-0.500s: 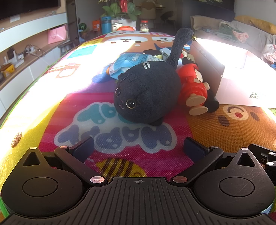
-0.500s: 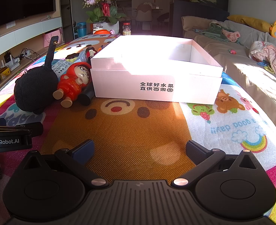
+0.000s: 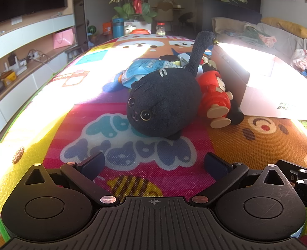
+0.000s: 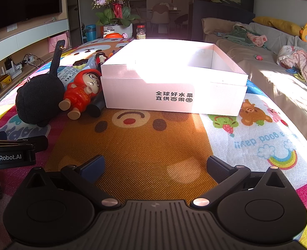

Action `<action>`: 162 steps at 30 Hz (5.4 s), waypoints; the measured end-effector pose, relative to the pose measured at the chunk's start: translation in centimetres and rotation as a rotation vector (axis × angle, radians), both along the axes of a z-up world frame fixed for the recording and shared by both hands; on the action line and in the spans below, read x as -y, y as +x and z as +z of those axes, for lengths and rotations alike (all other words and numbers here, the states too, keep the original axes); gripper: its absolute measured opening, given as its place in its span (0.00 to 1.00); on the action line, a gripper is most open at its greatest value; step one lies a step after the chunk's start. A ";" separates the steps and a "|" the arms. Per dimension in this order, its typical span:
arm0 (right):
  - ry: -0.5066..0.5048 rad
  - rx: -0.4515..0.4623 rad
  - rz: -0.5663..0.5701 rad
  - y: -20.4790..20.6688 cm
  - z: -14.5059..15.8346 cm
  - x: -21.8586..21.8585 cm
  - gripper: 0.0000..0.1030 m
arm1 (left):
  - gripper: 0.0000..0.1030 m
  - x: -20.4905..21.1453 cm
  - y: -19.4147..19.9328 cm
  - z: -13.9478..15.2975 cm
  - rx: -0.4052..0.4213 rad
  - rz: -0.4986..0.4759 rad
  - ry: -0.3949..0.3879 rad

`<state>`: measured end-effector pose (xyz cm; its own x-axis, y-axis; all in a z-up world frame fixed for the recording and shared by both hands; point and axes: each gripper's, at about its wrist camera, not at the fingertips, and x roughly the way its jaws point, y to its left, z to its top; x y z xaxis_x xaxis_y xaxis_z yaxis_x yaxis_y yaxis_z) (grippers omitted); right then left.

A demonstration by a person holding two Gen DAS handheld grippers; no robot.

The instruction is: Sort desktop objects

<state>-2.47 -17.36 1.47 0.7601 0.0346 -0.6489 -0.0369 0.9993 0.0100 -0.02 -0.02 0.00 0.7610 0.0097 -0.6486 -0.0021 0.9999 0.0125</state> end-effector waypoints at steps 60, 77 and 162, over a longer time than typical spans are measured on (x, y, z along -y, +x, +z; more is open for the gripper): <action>-0.163 0.216 0.390 3.0 8.8 -2.9 0.51 | 1.00 -3.3 3.2 4.7 0.026 -0.167 -0.022; 0.162 0.035 0.450 15.5 8.0 -7.0 0.66 | 1.00 -7.1 2.6 3.3 0.015 -0.110 -0.078; -0.158 0.117 0.446 -6.5 11.3 3.8 0.45 | 0.78 4.4 -4.2 7.1 0.089 -0.694 0.131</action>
<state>-8.92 -21.18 12.81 0.7617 0.2811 -0.5838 -0.4535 0.8748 -0.1704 -4.26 -4.43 7.09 0.6698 -0.4226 -0.6105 0.6280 0.7611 0.1621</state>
